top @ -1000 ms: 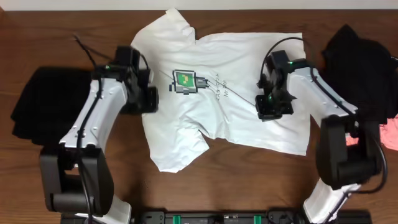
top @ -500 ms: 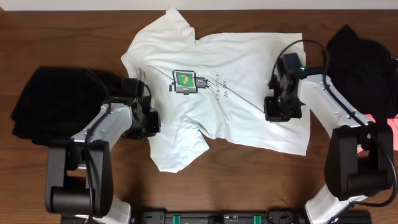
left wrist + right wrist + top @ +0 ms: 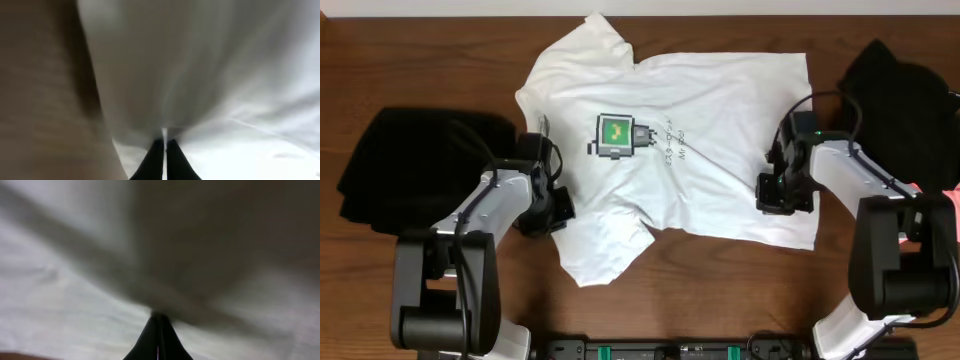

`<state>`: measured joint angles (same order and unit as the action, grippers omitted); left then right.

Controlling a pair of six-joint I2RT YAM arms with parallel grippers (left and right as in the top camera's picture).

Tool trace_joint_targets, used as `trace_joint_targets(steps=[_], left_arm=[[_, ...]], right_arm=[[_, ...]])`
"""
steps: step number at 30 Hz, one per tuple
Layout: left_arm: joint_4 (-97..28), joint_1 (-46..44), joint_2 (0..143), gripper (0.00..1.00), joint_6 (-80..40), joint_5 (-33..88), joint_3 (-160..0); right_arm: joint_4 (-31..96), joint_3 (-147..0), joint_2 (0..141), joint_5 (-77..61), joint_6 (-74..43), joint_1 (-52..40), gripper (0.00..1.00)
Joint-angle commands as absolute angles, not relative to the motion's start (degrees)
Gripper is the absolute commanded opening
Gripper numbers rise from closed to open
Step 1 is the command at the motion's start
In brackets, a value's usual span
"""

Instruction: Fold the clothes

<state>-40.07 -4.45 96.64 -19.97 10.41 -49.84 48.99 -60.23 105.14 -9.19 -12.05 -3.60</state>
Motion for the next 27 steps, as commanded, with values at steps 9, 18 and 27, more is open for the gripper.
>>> trace_joint_targets(steps=[9,18,27], left_arm=[[-46.3,0.8,98.5,0.06,-22.5,3.3,-46.7],[-47.2,0.9,94.6,0.06,-20.2,3.4,-47.5],[-57.0,0.9,78.4,0.07,-19.1,3.4,-57.9]], right_arm=[[49.2,-58.2,105.1,6.7,-18.6,1.9,0.01],[47.9,-58.8,104.5,-1.8,-12.4,1.5,0.01],[48.4,-60.3,90.3,-8.0,-11.5,1.5,0.04]])
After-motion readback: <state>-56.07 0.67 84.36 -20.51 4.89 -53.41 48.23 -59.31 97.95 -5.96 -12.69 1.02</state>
